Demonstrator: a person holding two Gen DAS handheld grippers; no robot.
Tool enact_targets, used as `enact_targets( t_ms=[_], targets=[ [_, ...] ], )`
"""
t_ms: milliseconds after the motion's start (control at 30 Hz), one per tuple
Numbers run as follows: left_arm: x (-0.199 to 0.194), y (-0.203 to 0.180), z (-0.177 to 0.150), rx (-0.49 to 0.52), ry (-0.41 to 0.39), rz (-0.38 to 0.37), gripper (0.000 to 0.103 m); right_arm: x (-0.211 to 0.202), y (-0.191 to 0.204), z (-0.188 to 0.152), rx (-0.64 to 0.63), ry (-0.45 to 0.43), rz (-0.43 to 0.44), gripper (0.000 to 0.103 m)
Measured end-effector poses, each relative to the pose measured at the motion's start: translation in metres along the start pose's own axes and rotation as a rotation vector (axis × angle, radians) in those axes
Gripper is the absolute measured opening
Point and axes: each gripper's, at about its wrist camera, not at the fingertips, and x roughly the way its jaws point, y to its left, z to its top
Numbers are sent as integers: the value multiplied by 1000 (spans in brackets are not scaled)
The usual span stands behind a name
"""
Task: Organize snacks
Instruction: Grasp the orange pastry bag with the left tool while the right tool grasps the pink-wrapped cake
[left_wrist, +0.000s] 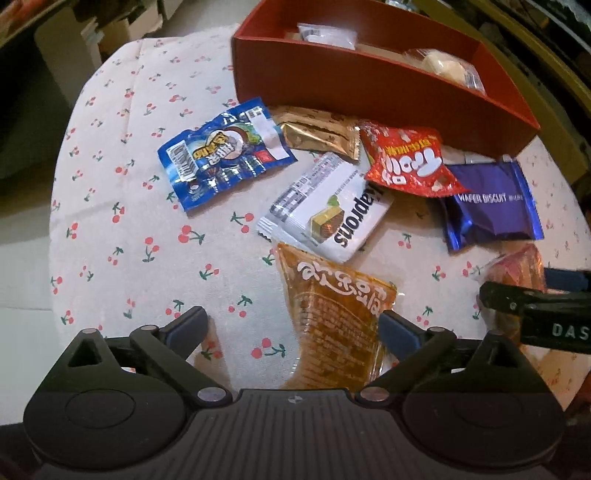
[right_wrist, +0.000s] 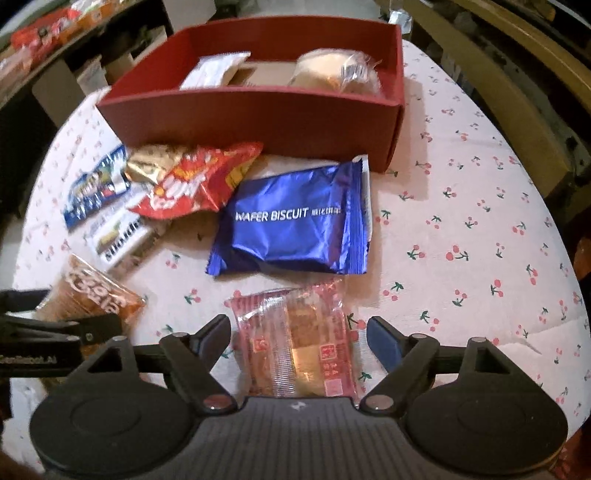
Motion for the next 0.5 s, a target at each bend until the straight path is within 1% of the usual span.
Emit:
enact_targets(
  t_ms=[67,133,167,200,233,267,333,433,500],
  targets=[
    [0,-2,-1,14,0,-2,98,2,2,-1,-17,3,-27,79],
    [-2,-4,-1,19,1,-12,94,0,3,-2,-26,-1,-51,68],
    [-3,-4,-2,23,1,-14,93,-1,3,-2,-28,-7,-54,64],
    [-3,-4,-2,26,1,-16,91,-2,3,-2,-27,-11,-56,59],
    [-4,-4,-2,30,1,-12,91,-3,3,-2,-28,-14,-60,57],
    [-5,-4,-2,35,0,-10,91,-4,2,-1,-24,-13,-60,57],
    [-7,-6,-3,60,-7,7,94,-4,0,-1,-13,-7,-46,59],
    [-12,-13,-4,118,-35,52,97,-6,0,-1,-11,-7,-41,60],
    [-17,-16,-5,150,-53,59,99,-6,-1,-1,-5,-3,-28,61]
  ],
)
